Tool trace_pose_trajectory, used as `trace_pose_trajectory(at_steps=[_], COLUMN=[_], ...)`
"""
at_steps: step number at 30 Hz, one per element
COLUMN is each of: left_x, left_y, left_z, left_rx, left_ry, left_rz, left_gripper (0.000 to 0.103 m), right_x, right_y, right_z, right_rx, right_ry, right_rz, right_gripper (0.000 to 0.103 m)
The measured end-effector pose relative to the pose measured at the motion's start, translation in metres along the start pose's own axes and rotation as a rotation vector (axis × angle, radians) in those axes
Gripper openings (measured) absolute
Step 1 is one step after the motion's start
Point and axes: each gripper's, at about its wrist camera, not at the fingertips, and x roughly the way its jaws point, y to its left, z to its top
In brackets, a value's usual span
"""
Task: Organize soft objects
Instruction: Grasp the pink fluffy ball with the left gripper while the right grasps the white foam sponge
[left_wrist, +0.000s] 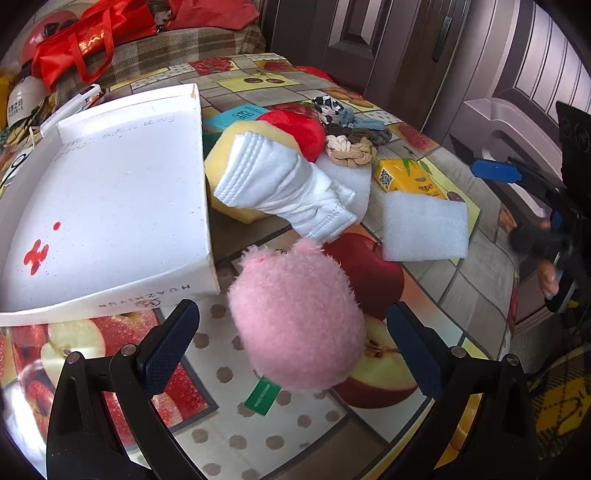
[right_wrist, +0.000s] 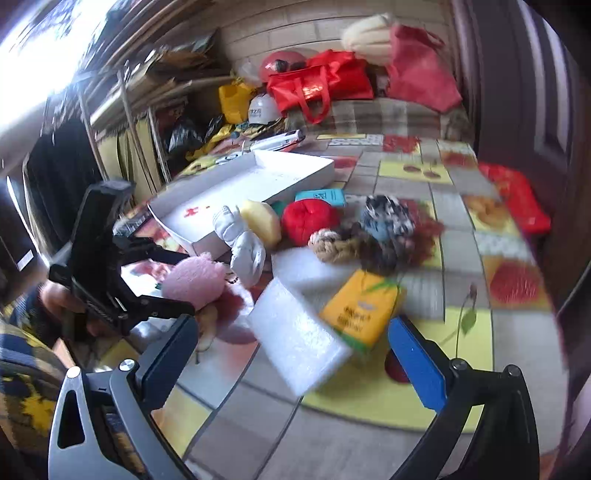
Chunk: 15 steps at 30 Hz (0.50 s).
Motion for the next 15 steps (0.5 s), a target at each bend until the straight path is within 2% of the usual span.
trace_pose_trajectory(at_steps=[2,5,6,7,8,10,11,12,13,15], left_x=[0.002,0.006,0.007,0.006,0.006,0.005,0.003,0.003,0.002,-0.001], left_y=[-0.002,-0.001,-0.001,-0.001,-0.001,-0.001,-0.001,-0.002,-0.002,-0.002], left_z=[0.001,0.001,0.002,0.003,0.003,0.001,0.000,-0.002,-0.003,-0.005], left_rx=[0.002,0.000,0.003,0.005,0.010,0.024,0.034,0.041,0.044,0.041], left_ry=[0.004,0.010,0.009,0.004,0.002,0.003,0.004,0.006,0.007,0.004], left_rz=[0.000,-0.003,0.002,0.009,0.018,0.020,0.014,0.012,0.012,0.013], left_gripper=[0.102,0.093,0.088,0.072,0.065,0.060,0.060,0.060,0.060,0.059], right_x=[0.019,0.040,0.043,0.049,0.053,0.061,0.065,0.066,0.066,0.067], right_y=[0.015,0.035,0.039,0.041,0.041,0.041,0.041,0.042,0.045,0.048], right_z=[0.003,-0.001,-0.004,-0.006,-0.007,-0.009,-0.011,-0.014,-0.017,-0.019], right_rx=[-0.097,-0.240,-0.267,-0.289,-0.300,-0.308,-0.314,-0.322,-0.347,-0.355], right_ry=[0.033,0.082,0.088,0.099,0.112,0.145,0.173,0.190,0.200,0.224], right_rz=[-0.026,-0.043,-0.057,-0.067,-0.074,-0.073,-0.060,-0.055,-0.058,-0.036], right_gripper=[0.103,0.102,0.102,0.102,0.101,0.086,0.073,0.069,0.055,0.052])
